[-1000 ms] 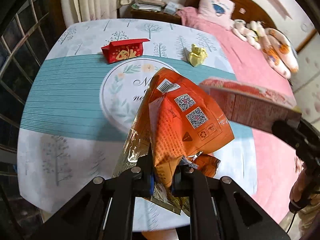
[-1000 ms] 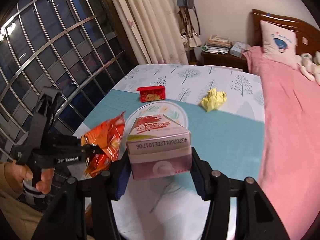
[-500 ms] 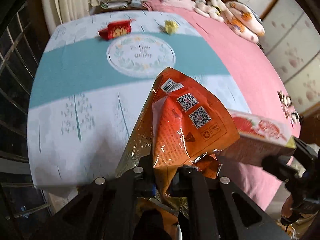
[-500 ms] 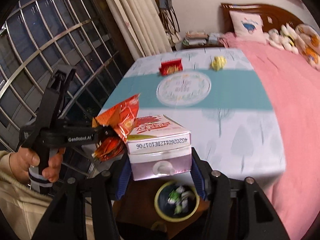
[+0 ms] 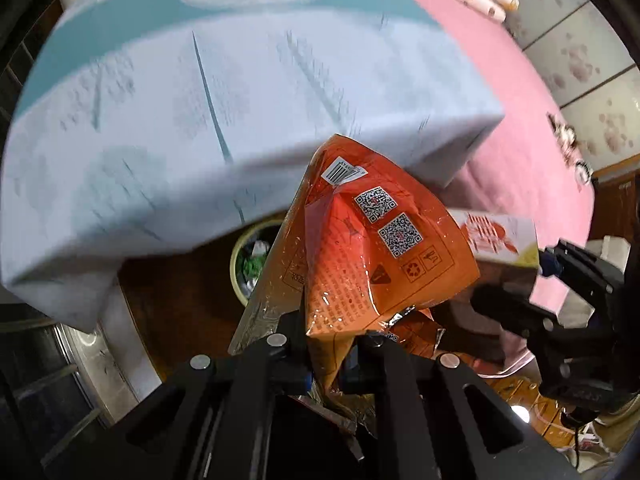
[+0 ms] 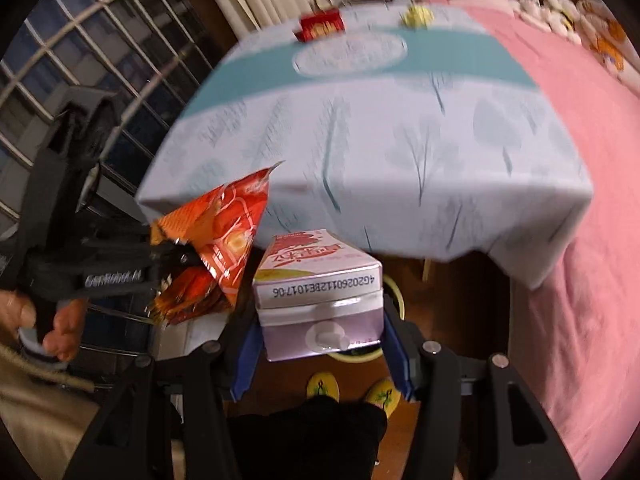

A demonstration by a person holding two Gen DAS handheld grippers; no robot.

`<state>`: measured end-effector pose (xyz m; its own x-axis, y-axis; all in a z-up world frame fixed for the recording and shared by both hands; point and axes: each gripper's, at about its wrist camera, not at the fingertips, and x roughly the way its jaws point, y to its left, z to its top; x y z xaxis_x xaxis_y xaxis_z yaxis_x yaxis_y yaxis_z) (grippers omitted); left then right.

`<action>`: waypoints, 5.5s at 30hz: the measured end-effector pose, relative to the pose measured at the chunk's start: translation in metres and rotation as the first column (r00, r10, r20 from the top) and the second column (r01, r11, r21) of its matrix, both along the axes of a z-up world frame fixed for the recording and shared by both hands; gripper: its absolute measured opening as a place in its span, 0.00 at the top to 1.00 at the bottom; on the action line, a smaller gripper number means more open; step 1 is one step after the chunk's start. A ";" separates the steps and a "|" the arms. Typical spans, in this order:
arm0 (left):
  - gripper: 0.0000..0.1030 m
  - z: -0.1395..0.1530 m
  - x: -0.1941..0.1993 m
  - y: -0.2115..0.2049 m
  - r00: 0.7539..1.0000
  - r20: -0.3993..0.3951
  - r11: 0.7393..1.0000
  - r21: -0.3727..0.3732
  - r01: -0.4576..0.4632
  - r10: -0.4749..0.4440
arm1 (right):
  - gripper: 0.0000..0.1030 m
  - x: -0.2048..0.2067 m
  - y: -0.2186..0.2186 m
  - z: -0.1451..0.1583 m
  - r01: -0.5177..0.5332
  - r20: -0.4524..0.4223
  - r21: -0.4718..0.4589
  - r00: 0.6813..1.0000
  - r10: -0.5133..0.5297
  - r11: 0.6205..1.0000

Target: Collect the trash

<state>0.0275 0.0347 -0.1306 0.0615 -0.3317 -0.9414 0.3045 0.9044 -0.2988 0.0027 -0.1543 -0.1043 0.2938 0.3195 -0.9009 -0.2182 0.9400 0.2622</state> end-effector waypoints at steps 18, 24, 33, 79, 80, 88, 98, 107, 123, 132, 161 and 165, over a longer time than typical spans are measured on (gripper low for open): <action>0.77 -0.288 0.001 -0.025 0.988 -0.111 0.986 0.134 -0.096 0.111 | 0.46 0.020 0.010 -0.310 0.009 -0.149 -0.137 0.988 -0.030 0.990; 0.29 -0.309 0.009 -0.020 0.989 -0.051 0.977 0.167 -0.129 0.139 | 0.43 0.031 0.009 -0.354 0.033 -0.199 -0.109 0.978 -0.054 0.994; 0.21 -0.280 0.004 -0.002 0.985 0.021 0.971 0.166 -0.172 0.171 | 0.35 0.029 0.017 -0.330 0.034 -0.171 -0.072 0.984 -0.046 0.997; 0.23 0.213 0.023 -0.007 0.832 0.470 0.933 0.042 -0.356 0.296 | 0.35 0.081 -0.036 0.140 -0.040 0.295 0.067 0.955 0.018 0.997; 0.26 0.216 0.027 -0.008 0.831 0.468 0.933 0.038 -0.359 0.301 | 0.35 0.085 -0.036 0.146 -0.049 0.311 0.064 0.950 0.026 0.997; 0.26 0.237 0.072 -0.015 0.830 0.476 0.940 0.021 -0.341 0.290 | 0.35 0.126 -0.041 0.177 -0.061 0.393 0.038 0.919 0.042 0.997; 0.26 0.246 0.193 0.009 0.864 0.465 0.971 0.029 -0.236 0.196 | 0.35 0.211 -0.036 0.183 0.036 0.384 0.038 0.922 -0.048 0.999; 0.26 0.209 0.356 0.032 0.947 0.322 0.999 0.041 -0.024 0.010 | 0.35 0.321 -0.025 0.157 0.230 0.265 0.043 0.936 -0.233 0.972; 0.26 0.052 0.525 0.023 0.979 0.037 0.977 0.091 0.194 -0.198 | 0.35 0.466 -0.045 0.068 0.457 0.061 0.080 0.885 -0.462 0.886; 0.26 0.016 0.549 0.010 0.965 -0.015 0.962 0.075 0.262 -0.261 | 0.35 0.522 -0.057 0.016 0.498 -0.031 0.061 0.867 -0.497 0.865; 0.89 0.057 0.476 0.015 0.996 0.088 0.998 -0.062 -0.016 0.021 | 0.75 0.463 -0.027 0.037 0.342 0.007 0.116 0.939 -0.345 0.933; 0.89 0.085 0.436 0.008 0.990 0.127 0.995 -0.093 -0.044 0.056 | 0.75 0.422 -0.020 0.063 0.274 0.041 0.154 0.958 -0.284 0.949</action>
<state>0.4631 0.0425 -0.0452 0.1996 -0.4080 -0.8909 0.3010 0.8908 -0.3405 0.4252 -0.1742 -0.0414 0.4439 0.3430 -0.8279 0.0273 0.9182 0.3951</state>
